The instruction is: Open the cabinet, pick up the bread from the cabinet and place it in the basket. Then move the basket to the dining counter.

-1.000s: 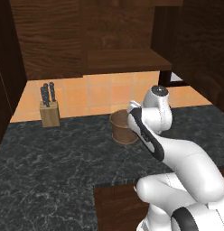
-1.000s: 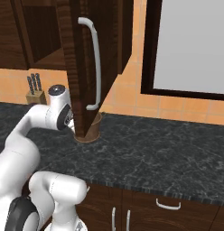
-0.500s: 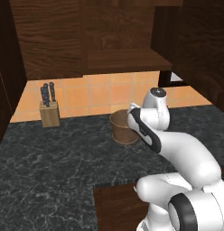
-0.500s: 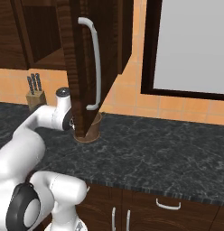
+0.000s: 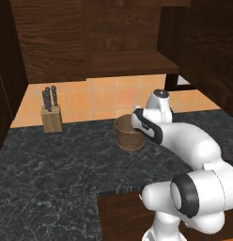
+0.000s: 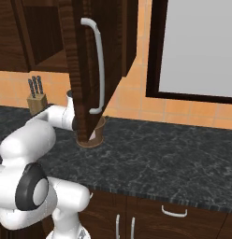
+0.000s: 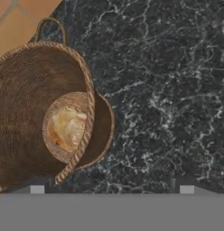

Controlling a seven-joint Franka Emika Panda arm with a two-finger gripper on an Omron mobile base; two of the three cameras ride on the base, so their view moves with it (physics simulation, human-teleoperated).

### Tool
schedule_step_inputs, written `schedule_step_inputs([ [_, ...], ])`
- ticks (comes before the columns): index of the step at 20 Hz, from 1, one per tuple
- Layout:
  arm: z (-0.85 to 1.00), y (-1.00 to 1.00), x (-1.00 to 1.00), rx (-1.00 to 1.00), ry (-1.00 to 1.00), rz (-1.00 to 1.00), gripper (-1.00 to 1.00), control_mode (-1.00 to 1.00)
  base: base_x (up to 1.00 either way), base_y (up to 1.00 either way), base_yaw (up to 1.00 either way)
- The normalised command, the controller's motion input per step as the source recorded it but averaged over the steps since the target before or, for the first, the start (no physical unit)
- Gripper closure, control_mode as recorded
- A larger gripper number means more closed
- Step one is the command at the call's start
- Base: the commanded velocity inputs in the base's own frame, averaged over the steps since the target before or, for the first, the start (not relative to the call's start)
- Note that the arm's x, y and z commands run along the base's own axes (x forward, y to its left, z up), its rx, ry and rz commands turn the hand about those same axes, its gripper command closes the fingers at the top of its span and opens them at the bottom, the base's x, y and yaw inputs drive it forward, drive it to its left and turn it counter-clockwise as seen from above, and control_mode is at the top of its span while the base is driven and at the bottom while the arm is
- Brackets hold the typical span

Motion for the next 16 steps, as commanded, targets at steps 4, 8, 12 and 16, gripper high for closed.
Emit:
schedule_step_inputs([
  [4,-0.33,0.0,0.31,0.0,0.0,0.0,-1.0,-1.0,0.0,0.0,0.0],
  [8,-0.26,0.0,0.36,0.0,0.03,0.0,-1.0,-1.0,0.0,0.0,0.0],
  [12,-0.26,0.0,0.39,0.0,0.06,0.0,-1.0,-1.0,0.0,0.0,0.0],
  [16,-0.24,0.0,0.37,0.0,0.07,0.0,-1.0,-1.0,0.0,0.0,0.0],
])
